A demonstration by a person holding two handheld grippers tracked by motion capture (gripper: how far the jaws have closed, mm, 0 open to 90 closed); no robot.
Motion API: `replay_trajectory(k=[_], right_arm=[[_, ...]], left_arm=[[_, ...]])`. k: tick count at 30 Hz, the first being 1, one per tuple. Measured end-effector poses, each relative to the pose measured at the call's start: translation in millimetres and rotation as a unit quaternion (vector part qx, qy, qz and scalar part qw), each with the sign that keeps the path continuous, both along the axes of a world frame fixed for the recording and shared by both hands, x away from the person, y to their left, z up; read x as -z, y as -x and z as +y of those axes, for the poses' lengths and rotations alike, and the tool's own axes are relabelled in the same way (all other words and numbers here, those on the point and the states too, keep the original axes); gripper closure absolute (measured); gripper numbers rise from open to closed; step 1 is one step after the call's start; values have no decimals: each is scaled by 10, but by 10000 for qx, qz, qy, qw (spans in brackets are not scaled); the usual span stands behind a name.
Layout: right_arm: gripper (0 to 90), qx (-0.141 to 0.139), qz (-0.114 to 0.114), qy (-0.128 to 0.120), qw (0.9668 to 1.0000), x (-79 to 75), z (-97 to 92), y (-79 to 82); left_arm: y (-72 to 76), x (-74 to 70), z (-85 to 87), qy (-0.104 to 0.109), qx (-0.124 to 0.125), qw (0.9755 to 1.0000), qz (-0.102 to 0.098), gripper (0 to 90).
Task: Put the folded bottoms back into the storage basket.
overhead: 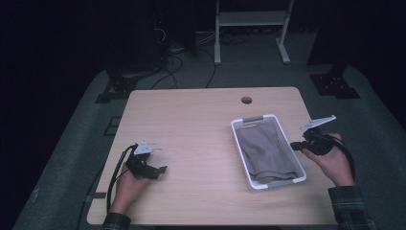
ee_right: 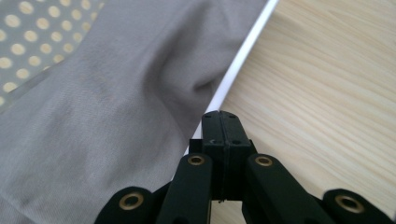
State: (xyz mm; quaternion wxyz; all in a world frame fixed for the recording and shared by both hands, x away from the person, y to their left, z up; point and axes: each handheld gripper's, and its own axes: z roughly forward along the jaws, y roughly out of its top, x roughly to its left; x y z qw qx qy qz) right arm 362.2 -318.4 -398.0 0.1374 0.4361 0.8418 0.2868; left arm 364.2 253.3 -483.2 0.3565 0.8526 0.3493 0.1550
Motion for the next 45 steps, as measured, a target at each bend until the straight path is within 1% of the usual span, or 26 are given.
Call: replay_trajectory(k=[1,5,15,17,22,28,31,33,34,35,37,38,39,40,42,44,45], right_arm=[[893,-39,-25,2,10000,3,14,1],[893,-126,-3,-108,9999,14,83,15],[893,-431,-47,-108,9990,17,271,76],[893,-470,-16,-125,9988,14,301,90],[893,-649,-25,-182,9977,6,372,122],[894,-745,-20,-201,9970,5,434,142],[884,-696,-126,-151,9974,12,435,134],[815,-669,-209,-210,9973,12,415,126],[741,-637,-259,-232,9974,11,398,123],[694,-595,-297,-248,9975,11,389,120],[573,-535,-433,-281,9972,14,361,109],[520,-459,-515,-313,9971,17,342,104],[486,-418,-568,-335,9970,20,326,97],[467,-302,-605,-402,9969,27,303,92],[453,-164,-594,-427,9972,36,258,84],[437,-74,-597,-446,9972,52,207,77],[424,-29,-597,-495,9970,64,181,74]], left_arm=[[0,0,0,-2,3,10000,-1,0],[-1,0,1,-6,5,10000,-2,0],[-1,0,1,-5,6,10000,-2,0],[-1,0,1,-5,6,10000,-1,0],[-1,0,1,-5,5,10000,-2,0],[-1,0,1,-5,6,10000,-2,0],[-1,0,1,-4,8,10000,-1,0],[-1,0,1,-4,8,10000,0,0],[-1,0,1,-3,7,10000,0,0],[-2,0,1,-1,11,10000,-1,0],[-2,-1,1,-5,15,10000,1,0],[-3,-1,1,-5,16,10000,1,0],[-2,0,1,-3,14,10000,0,0],[-3,0,1,-4,15,10000,-1,0],[-2,0,1,-3,14,10000,-1,0],[-2,0,1,-4,14,10000,-1,0],[-3,0,1,-4,15,10000,-1,0]])
